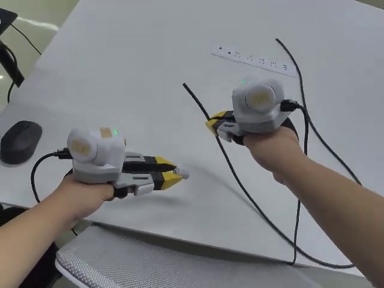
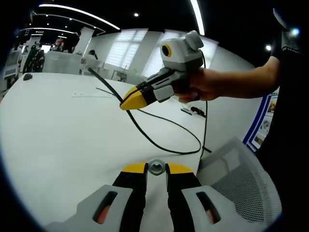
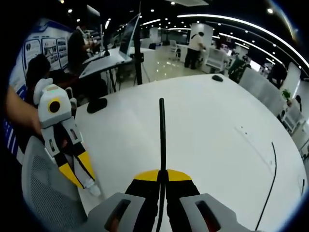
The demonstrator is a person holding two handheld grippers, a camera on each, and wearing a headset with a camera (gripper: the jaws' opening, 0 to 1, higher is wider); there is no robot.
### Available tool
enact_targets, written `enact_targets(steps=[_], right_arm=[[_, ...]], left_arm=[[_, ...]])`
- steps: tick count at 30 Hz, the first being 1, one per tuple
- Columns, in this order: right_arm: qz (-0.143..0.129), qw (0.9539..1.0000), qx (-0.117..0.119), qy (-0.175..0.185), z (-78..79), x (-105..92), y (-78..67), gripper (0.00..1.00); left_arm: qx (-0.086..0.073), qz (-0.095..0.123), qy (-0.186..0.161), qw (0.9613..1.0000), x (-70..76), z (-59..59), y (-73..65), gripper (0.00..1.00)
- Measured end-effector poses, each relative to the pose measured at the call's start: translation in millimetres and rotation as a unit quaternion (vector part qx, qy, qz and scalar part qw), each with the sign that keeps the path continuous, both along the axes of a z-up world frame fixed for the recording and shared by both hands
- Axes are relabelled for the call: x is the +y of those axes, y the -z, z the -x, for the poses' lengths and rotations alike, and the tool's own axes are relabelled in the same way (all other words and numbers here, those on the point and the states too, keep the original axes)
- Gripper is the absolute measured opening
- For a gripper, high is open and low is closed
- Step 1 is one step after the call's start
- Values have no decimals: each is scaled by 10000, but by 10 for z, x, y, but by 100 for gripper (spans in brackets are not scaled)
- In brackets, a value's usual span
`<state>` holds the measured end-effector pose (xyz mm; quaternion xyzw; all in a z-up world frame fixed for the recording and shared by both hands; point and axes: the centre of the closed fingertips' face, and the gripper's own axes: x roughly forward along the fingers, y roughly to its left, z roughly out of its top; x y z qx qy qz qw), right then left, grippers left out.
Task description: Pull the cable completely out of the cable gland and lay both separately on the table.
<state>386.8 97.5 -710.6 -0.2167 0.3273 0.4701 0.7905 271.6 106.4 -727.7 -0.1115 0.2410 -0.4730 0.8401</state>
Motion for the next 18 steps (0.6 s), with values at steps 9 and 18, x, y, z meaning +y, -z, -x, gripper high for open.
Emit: enact_targets(steps=[9,18], right_arm=[[451,9958,-3,-794,89,269,326,0],[946,9811,-81,-1689,202,434,719,0]], left_arm=[[119,-223,-105,9996,78,-18,296,15],[223,-231,-314,9990,141,-33,514,15]])
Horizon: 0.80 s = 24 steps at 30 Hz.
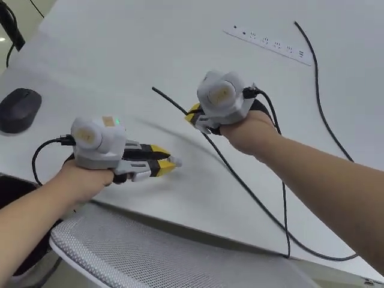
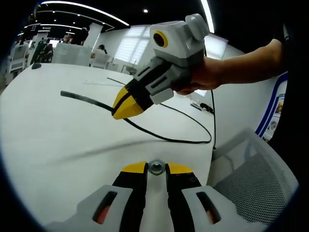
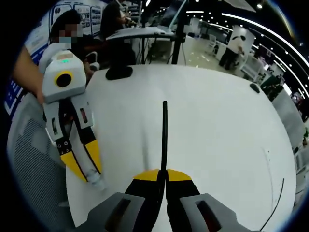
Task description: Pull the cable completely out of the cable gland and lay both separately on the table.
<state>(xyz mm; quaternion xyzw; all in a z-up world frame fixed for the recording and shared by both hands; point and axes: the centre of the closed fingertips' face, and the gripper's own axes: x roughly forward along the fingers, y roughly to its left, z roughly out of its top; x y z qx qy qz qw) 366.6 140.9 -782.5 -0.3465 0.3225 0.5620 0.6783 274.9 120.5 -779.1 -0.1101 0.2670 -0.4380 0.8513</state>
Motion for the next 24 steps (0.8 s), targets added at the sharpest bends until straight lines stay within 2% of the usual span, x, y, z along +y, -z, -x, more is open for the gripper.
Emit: enact_targets(steps=[6,11,20,24], right_arm=[[212,9988,-6,-434,81,78,210,0],[326,9978,97,-568,109,125,358,0],[425,9965,170,-706,153,112,445,0],[417,9967,184,-671,173,113,434,0]], left_arm=[[43,-87,-139,9999,64,-32,103,15],[88,-144,-196,9997,103,-65,174,15],[145,-147,-312,9993,137,-72,211,15],[151,-246,-261,9992,142,-51,251,15]])
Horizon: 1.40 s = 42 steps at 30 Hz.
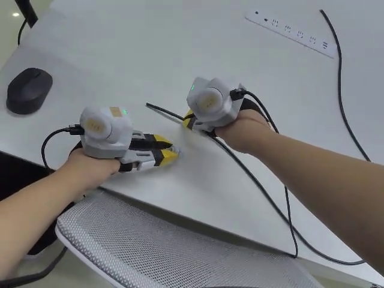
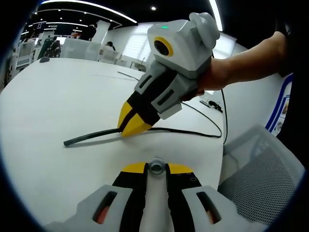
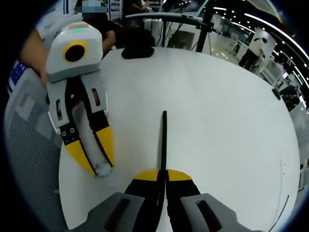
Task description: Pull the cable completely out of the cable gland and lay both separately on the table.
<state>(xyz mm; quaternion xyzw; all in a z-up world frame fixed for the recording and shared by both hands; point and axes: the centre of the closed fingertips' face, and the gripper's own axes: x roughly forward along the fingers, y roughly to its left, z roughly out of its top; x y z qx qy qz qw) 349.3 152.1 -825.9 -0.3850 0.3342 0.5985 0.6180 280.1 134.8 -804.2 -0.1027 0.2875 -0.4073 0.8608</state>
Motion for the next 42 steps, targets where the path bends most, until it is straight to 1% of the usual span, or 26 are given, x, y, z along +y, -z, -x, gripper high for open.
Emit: enact_targets(steps=[3,6,8,9,12,13,15,17,19,20,21,22,24,27,30,32,33,34,35,39,42], right_arm=[[-9,10000,29,12,19,-1,5,0],[14,10000,56,34,35,-21,29,0],[-33,9999,77,79,40,-16,6,0],[-37,9999,96,92,44,-18,0,0],[-37,9999,98,59,58,-16,-19,0],[-27,9999,91,37,62,-16,-24,0],[-4,10000,88,24,71,-15,-34,0],[-2,9999,120,83,77,-15,-44,0],[-8,9998,142,116,76,-16,-48,0],[-8,9998,154,133,77,-16,-51,0],[-9,9997,165,152,79,-16,-54,0],[-8,9997,169,162,78,-16,-55,0],[3,9998,154,143,87,-14,-60,0],[12,9999,98,91,98,-13,-64,1],[21,9999,92,127,88,-9,-61,1],[16,9998,41,177,64,-7,-66,4],[-18,9991,181,380,70,-10,-69,5],[-52,9984,258,509,63,-11,-70,7],[-56,9981,236,558,39,-22,-74,10],[-64,9986,95,518,37,-75,-109,15],[-134,9988,-22,479,31,-102,-181,20]], left_arm=[[-21,-66,24,10000,2,13,13,15],[-46,-196,52,9998,-5,27,19,15],[-57,-277,73,9996,-10,30,31,15],[-87,-346,109,9993,-13,31,39,15],[-113,-379,136,9991,-4,23,45,15],[-140,-427,164,9989,-3,21,51,15],[-143,-470,195,9986,-8,18,57,15],[-170,-529,231,9982,-2,15,64,15],[-231,-630,247,9974,-3,5,71,15],[-234,-691,282,9969,-6,9,84,15],[-199,-707,303,9968,-11,15,95,16],[-198,-714,309,9968,-11,15,97,16],[-243,-772,341,9961,-7,14,97,16],[-245,-772,325,9962,-9,10,95,19],[-256,-781,308,9961,-1,6,94,20],[-250,-795,274,9961,14,0,95,20],[-257,-797,258,9962,20,-6,98,21],[-265,-800,253,9961,22,-10,97,21],[-273,-803,243,9961,24,-17,95,22],[-282,-786,226,9963,22,-25,86,24],[-290,-758,226,9964,14,-15,67,25]])
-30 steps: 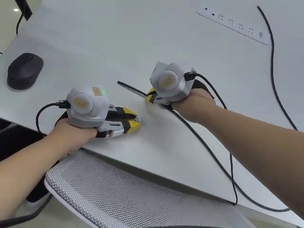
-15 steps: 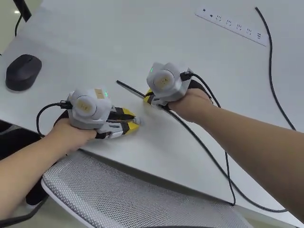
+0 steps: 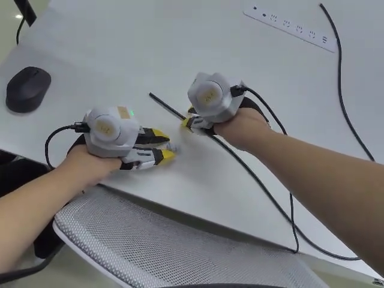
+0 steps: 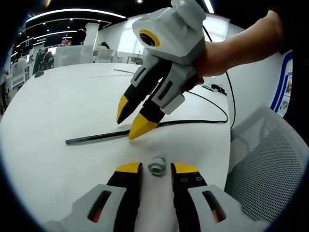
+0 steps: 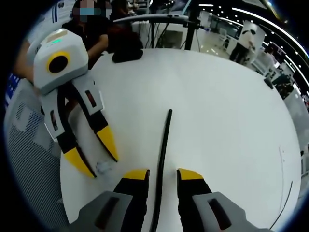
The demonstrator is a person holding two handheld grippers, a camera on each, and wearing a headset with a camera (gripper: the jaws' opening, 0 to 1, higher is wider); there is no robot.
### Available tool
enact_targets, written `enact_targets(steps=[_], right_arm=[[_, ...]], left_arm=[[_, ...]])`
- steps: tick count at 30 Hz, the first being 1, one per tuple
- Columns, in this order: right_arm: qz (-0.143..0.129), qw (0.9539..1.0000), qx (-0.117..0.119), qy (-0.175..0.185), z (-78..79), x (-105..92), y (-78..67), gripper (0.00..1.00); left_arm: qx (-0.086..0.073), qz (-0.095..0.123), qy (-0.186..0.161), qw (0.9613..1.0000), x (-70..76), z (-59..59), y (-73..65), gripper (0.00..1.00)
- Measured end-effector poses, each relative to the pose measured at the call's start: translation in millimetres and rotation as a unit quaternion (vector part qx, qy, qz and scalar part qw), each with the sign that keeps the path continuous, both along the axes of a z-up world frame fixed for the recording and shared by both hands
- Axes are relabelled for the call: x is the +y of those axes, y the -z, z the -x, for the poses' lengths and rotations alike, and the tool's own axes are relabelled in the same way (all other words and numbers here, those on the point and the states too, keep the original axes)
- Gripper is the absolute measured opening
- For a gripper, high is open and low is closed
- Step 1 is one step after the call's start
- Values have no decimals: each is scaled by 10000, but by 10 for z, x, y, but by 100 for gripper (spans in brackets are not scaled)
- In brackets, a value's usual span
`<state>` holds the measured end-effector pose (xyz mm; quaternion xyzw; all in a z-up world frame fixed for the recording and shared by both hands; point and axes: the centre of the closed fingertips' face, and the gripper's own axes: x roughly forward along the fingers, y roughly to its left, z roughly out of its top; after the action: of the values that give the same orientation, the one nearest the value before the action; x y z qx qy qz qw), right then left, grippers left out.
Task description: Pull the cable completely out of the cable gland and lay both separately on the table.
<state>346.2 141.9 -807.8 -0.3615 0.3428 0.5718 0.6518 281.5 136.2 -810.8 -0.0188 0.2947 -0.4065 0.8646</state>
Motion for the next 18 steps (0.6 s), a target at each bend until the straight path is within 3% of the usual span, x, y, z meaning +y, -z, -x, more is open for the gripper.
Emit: enact_targets(steps=[3,6,7,8,9,11,13,18], right_arm=[[-51,9999,-144,-60,-42,-36,-102,22],[-331,9994,-72,90,-57,-16,-233,25],[-416,9990,-98,131,-66,-30,-298,27],[-449,9988,-145,146,-75,-49,-341,30],[-541,9980,-252,206,-98,-75,-414,32],[-669,9967,-308,344,-108,-142,-517,37],[-744,9957,-289,480,-98,-239,-591,40],[-1064,9910,-241,774,-19,-434,-822,48]], left_arm=[[-72,-7,-59,10000,7,-7,-46,30],[-107,66,-64,9999,-2,-2,-132,33],[-92,131,-76,9998,-12,0,-159,36],[-3,417,-180,9990,-51,0,-227,41],[-34,483,-225,9986,-51,-8,-264,43],[-96,404,-191,9990,-31,14,-315,44],[-106,518,-238,9983,-34,29,-396,47],[-111,556,-269,9980,-28,99,-520,54]])
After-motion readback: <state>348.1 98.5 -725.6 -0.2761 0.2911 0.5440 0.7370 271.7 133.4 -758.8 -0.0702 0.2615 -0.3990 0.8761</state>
